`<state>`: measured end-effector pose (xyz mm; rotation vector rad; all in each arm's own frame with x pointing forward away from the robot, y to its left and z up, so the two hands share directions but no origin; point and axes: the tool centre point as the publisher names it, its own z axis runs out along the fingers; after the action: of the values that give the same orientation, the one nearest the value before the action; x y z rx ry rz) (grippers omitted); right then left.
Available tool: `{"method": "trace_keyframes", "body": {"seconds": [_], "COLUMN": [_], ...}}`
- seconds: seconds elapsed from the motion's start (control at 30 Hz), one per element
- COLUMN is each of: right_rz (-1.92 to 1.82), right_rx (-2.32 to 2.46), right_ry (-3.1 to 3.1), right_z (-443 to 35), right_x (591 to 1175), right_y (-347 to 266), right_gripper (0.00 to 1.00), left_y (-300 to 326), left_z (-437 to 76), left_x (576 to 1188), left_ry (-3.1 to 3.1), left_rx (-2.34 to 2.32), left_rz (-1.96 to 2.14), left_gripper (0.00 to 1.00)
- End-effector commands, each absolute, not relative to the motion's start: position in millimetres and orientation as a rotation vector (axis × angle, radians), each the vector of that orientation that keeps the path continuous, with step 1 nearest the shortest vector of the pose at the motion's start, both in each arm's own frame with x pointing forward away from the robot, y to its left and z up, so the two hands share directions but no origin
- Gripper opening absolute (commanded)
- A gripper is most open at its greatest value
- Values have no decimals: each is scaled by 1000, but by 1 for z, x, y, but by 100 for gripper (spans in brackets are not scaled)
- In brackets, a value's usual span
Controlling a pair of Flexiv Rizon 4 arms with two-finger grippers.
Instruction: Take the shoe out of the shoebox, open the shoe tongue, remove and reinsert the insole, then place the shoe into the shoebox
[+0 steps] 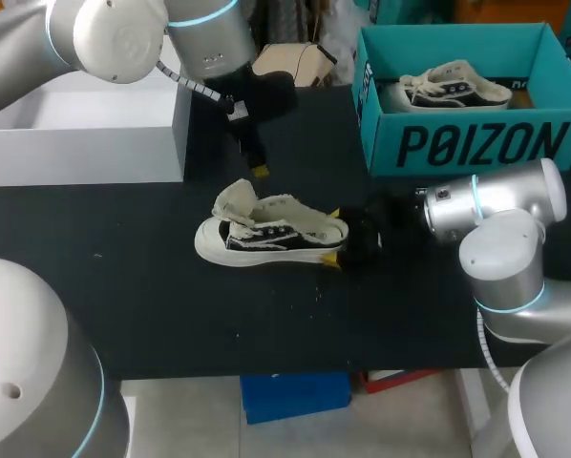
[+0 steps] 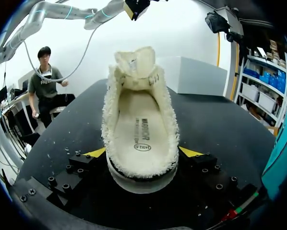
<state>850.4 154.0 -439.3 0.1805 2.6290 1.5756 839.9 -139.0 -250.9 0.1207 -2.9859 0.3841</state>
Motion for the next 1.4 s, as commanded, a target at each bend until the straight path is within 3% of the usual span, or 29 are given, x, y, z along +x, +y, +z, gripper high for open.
{"method": "trace_keyframes", "body": {"seconds": [0.03, 0.67, 1.4], "right_rz": [1572, 1572, 1572], "right_rx": [183, 183, 183], "right_ry": [2632, 2632, 2632], "right_z": [-440, -440, -440], "right_x": [851, 851, 851], "right_y": [153, 153, 153], "right_gripper": [0, 0, 0], "left_y": [-147, -158, -163], "left_z": [-249, -256, -310], "left_x": [850, 854, 857], "left_ry": [-2761, -2763, -2817], "left_rx": [-328, -401, -245], "left_rz": [304, 242, 179], "left_gripper": [0, 0, 0]}}
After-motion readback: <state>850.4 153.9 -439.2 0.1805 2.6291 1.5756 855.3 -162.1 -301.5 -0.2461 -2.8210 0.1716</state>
